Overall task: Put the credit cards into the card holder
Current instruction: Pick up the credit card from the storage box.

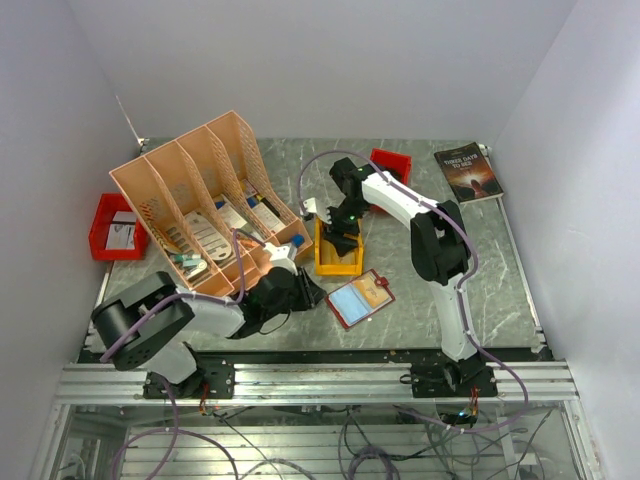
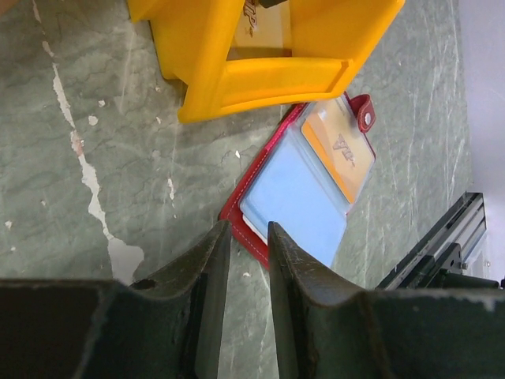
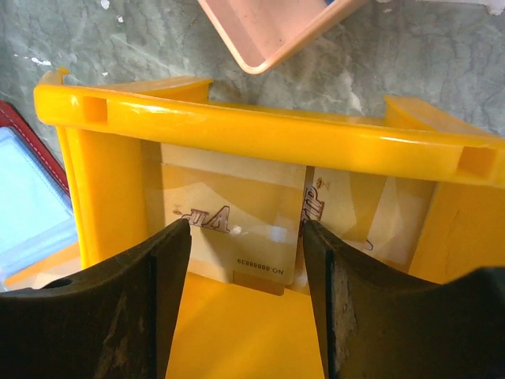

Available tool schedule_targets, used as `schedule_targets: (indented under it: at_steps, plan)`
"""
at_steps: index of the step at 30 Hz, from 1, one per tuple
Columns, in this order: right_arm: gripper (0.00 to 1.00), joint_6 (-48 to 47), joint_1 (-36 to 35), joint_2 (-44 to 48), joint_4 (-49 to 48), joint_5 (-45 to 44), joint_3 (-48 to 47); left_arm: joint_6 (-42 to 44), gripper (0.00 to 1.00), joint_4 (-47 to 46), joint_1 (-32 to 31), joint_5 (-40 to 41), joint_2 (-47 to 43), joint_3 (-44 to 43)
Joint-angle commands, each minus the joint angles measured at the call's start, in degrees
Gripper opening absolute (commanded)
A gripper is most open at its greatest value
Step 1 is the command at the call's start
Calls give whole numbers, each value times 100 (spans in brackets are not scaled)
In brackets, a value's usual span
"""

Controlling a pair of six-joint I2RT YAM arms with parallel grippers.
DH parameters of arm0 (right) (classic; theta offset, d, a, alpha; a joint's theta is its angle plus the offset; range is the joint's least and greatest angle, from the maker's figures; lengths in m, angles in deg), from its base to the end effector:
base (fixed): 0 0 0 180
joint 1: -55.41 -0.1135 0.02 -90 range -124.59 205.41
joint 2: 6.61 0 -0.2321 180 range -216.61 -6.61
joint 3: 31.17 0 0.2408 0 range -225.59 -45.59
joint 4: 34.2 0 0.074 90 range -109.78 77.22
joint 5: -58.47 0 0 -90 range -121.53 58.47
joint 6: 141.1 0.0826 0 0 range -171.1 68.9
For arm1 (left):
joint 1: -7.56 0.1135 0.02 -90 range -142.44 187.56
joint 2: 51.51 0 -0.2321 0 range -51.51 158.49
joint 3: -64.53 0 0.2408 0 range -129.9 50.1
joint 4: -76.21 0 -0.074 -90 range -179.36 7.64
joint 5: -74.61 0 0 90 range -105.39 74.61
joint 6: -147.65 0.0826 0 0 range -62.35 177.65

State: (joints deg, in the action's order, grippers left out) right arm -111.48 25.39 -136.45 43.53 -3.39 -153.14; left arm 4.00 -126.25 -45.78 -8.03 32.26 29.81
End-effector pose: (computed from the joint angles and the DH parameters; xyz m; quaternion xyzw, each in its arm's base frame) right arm 0.3429 0.2431 0.1123 -0.6944 0.6764 0.2247 0.0995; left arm 0.1829 -0.2280 0.0926 -0.0360 0.8489 -0.3891 0.3559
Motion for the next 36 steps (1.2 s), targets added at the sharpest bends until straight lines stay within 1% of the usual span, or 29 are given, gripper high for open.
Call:
schedule_targets:
  at_steps: [1,11,16,23,28,36]
  plan:
    - [57,28,-21,-3,101,146,117,5,37,-509,-5,-18,305,-268]
    - [35,33,-30,187,453,569,59,138,37,-486,-1,99,822,-602]
    - [29,95,-57,398,464,696,188,211,37,-396,11,104,1010,-782]
    - [21,203,-57,571,622,981,281,301,37,-169,45,183,1027,-931]
    - [18,323,-56,679,642,1166,502,367,37,-125,110,172,1040,-996]
    - [18,599,-57,740,684,1376,658,442,37,-93,148,164,1019,-1059]
